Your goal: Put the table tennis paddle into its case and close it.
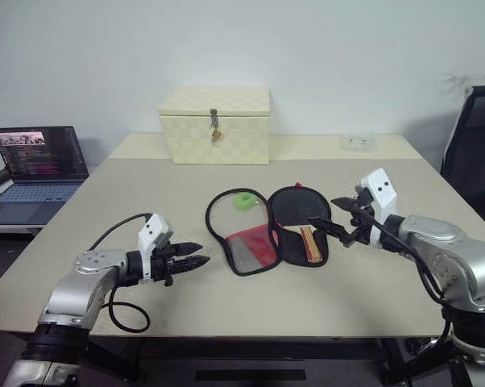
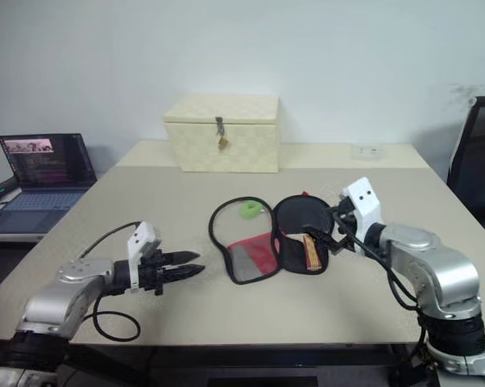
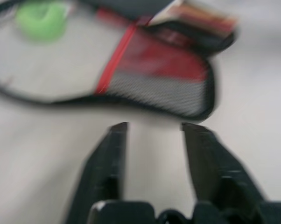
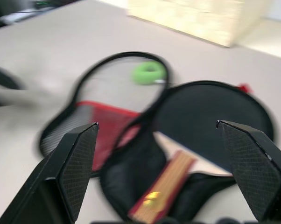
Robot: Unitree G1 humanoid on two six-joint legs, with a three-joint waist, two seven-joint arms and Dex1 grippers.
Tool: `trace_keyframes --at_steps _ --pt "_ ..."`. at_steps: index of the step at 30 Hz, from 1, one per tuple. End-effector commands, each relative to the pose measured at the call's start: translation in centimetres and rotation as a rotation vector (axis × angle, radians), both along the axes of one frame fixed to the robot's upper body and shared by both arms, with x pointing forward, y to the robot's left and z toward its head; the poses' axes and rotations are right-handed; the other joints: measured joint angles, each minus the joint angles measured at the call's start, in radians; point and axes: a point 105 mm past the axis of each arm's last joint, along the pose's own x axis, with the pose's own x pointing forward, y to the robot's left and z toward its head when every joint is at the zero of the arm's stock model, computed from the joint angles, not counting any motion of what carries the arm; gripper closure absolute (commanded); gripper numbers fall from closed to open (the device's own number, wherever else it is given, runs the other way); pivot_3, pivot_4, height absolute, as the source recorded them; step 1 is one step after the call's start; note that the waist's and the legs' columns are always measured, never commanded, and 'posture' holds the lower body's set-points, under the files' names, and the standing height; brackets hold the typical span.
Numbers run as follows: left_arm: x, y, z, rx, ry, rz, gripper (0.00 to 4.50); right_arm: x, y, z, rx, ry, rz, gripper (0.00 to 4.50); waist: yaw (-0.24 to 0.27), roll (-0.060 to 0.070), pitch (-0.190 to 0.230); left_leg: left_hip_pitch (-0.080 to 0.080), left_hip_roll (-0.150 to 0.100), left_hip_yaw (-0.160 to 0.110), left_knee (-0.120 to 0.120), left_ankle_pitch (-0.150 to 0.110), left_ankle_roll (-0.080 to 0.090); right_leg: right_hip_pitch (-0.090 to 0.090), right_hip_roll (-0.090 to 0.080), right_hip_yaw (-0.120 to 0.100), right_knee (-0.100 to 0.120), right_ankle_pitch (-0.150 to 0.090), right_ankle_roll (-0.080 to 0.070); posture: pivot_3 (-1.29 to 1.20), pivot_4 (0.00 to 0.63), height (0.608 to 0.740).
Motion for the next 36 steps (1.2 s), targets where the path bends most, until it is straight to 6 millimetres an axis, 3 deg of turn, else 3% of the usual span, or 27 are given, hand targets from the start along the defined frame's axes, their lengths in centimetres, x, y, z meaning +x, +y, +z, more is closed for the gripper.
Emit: trace_keyframes --at_steps 1,2,3,12,19,23,28,31,36 --pt "1.4 0.9 -0.1 0.06 -0.016 0.043 4.02 -1.4 0.6 0.9 -0.001 -0.039 0.073 0.05 0.001 0.0 0.0 0.0 0.0 0.0 0.0 0.0 0.0 0.0 0.0 0.0 0.0 0.0 0.0 0.0 0.15 0.74" --pt "1.9 1.1 -0.4 0.081 -0.023 0.061 4.4 -1.5 0.7 0.9 -0.001 -0.038 0.075 0.05 0.002 0.0 0.0 0.0 0.0 0.0 0.0 0.0 0.0 0.0 0.0 0.0 0.0 0.0 0.0 0.0 0.15 0.74" --pt "2.4 1.2 -0.6 0.092 -0.027 0.074 4.46 -1.5 0.7 0.8 -0.001 -0.038 0.075 0.05 0.003 0.0 0.0 0.0 0.0 0.0 0.0 0.0 0.0 0.0 0.0 0.0 0.0 0.0 0.0 0.0 0.15 0.74" --pt "5.6 -1.2 -1.3 0.074 -0.065 0.085 4.46 -1.8 0.9 0.1 -0.024 -0.032 0.087 0.05 0.004 -0.001 0.0 -0.002 -0.002 0.0 0.002 0.0 0.0 0.0 0.001 -0.001 0.0 0.0 0.001 0.0 0.15 0.74" --pt "7.8 -5.2 -2.0 0.013 -0.061 0.08 4.46 -1.9 0.7 -0.4 -0.035 -0.024 0.075 0.05 0.005 -0.001 -0.001 -0.002 -0.003 -0.001 0.003 0.0 0.0 0.001 0.001 -0.002 0.001 0.001 0.002 0.0 0.15 0.74" --pt "9.1 -7.0 -0.4 -0.043 -0.093 0.077 4.46 -1.9 0.5 -0.5 -0.036 -0.021 0.061 0.05 0.008 -0.002 -0.001 -0.003 -0.003 -0.002 0.005 0.0 0.0 0.001 0.001 -0.002 0.001 0.001 0.002 0.0 0.15 0.74" --pt "9.8 -9.4 3.1 -0.071 -0.181 -0.011 4.46 -1.9 0.0 -0.5 -0.043 -0.019 0.045 0.05 0.006 -0.002 -0.001 -0.009 -0.003 -0.003 0.012 0.0 0.0 -0.001 0.002 -0.004 0.001 0.002 0.003 0.0 0.15 0.74" --pt "9.9 -14.7 8.7 -0.156 -0.293 -0.147 4.46 -1.7 -1.0 -0.3 -0.035 -0.009 0.015 0.05 0.013 -0.003 0.0 -0.01 -0.004 -0.004 0.013 0.0 0.0 -0.001 0.002 -0.005 0.001 0.002 0.004 0.0 0.15 0.74" --pt "9.6 -19.1 11.0 -0.186 -0.342 -0.215 4.46 -1.0 -2.1 0.0 -0.022 0.001 -0.048 0.05 0.014 -0.003 0.0 -0.011 -0.015 -0.005 0.016 0.0 0.001 0.0 -0.002 -0.005 0.0 0.002 0.008 0.0 0.15 0.74"
